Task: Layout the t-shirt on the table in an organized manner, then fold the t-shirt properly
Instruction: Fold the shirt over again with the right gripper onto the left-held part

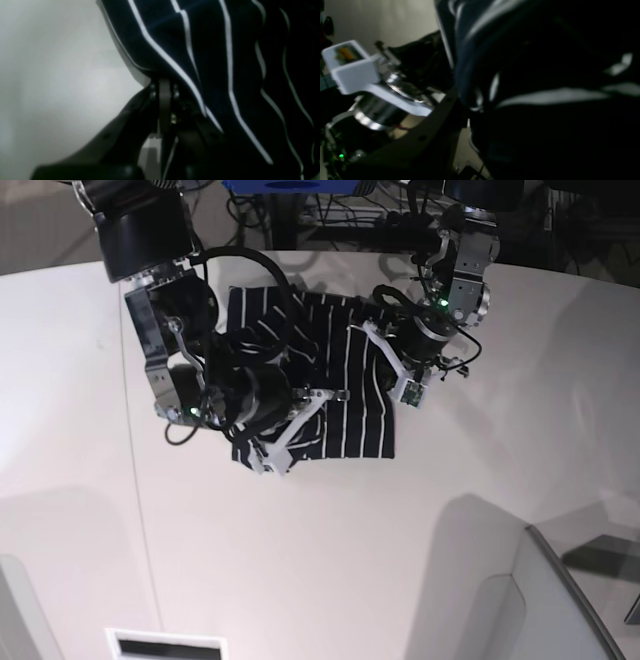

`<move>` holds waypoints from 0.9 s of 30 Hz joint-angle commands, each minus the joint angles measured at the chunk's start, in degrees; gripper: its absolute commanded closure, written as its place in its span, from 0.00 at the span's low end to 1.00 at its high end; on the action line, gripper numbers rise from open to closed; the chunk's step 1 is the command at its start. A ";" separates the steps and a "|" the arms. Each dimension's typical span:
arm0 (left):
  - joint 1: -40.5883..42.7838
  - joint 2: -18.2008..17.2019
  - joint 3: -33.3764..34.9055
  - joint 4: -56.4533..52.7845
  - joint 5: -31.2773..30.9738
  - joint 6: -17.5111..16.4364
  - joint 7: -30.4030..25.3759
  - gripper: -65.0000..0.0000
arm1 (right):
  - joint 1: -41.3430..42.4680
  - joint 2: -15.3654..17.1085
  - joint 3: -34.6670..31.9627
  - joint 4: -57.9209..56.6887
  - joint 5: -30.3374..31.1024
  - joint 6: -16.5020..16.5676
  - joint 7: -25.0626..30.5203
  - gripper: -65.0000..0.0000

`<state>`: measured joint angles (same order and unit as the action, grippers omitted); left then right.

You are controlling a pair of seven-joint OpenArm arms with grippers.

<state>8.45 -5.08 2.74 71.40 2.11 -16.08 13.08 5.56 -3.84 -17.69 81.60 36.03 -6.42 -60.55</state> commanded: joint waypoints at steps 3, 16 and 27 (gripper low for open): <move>-0.05 0.11 0.38 0.82 -0.13 -0.58 0.06 1.00 | 2.83 -0.52 -0.11 -5.08 1.02 0.31 2.05 1.00; 0.04 0.55 -3.40 4.52 -0.13 -0.41 -0.03 1.00 | 3.18 -2.27 -0.20 -8.24 1.29 0.66 4.69 0.74; 1.09 0.47 -9.91 5.75 0.31 -0.41 0.06 1.00 | 3.27 -2.63 -8.11 -8.06 1.29 0.74 6.01 0.47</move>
<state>9.63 -4.60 -7.25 76.27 2.81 -16.43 14.35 7.60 -5.96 -25.80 72.36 36.21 -6.04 -55.33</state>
